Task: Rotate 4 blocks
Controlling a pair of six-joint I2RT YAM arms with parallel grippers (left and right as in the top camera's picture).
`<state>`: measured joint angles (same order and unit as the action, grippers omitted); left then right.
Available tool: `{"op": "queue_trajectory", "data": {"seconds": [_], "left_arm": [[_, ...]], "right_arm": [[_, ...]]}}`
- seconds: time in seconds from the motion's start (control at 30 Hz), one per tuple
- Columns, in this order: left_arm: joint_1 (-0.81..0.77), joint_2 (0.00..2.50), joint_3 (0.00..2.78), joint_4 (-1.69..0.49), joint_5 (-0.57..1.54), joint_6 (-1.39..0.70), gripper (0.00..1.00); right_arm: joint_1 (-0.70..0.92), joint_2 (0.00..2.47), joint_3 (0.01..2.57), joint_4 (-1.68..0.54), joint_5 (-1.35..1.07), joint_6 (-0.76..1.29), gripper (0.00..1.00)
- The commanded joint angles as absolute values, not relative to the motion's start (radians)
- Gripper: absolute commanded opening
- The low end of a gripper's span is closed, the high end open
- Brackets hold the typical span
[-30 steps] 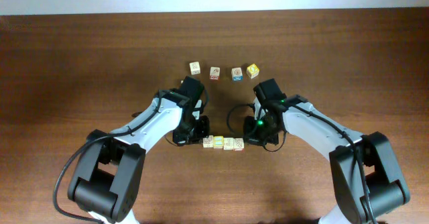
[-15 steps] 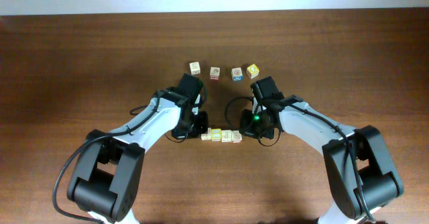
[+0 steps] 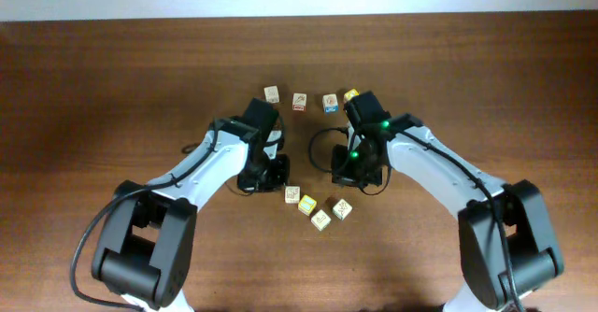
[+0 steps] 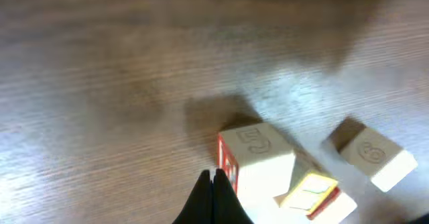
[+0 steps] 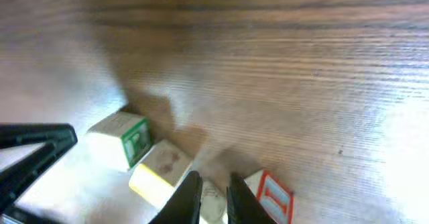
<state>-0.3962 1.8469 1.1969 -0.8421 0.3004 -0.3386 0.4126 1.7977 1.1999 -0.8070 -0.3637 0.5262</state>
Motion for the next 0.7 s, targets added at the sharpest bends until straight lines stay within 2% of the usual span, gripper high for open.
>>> {"op": "queue_trajectory", "data": {"seconds": [0.0, 0.07, 0.13, 0.2, 0.23, 0.27, 0.47, 0.67], "left_arm": [[-0.288, 1.857, 1.401, -0.927, 0.2, -0.293, 0.03], [-0.2, 1.857, 1.477, -0.929, 0.167, -0.294, 0.23], [-0.103, 1.857, 1.505, -0.917, 0.129, -0.294, 0.52], [-0.038, 1.857, 1.505, -0.914, 0.13, -0.294, 0.7], [-0.021, 1.857, 1.504, -0.914, 0.13, -0.294, 0.87], [-0.003, 1.857, 1.504, -0.915, 0.13, -0.294, 0.99], [0.007, 1.857, 1.504, -0.914, 0.13, -0.294, 0.99], [0.007, 1.857, 1.504, -0.914, 0.13, -0.294, 0.99]], "right_arm": [[0.479, 1.734, 1.237, -0.788, -0.353, 0.505, 0.22], [0.542, 1.772, 1.236, -0.73, -0.323, 0.533, 0.32], [0.61, 1.806, 1.237, -0.659, -0.26, 0.562, 0.38], [0.642, 1.821, 1.237, -0.623, -0.234, 0.582, 0.4], [0.65, 1.835, 1.237, -0.621, -0.204, 0.593, 0.43], [0.657, 1.855, 1.237, -0.609, -0.197, 0.593, 0.45], [0.696, 1.922, 1.253, -0.578, -0.181, 0.608, 0.47], [0.734, 1.922, 1.262, -0.605, -0.066, 0.683, 0.24]]}}
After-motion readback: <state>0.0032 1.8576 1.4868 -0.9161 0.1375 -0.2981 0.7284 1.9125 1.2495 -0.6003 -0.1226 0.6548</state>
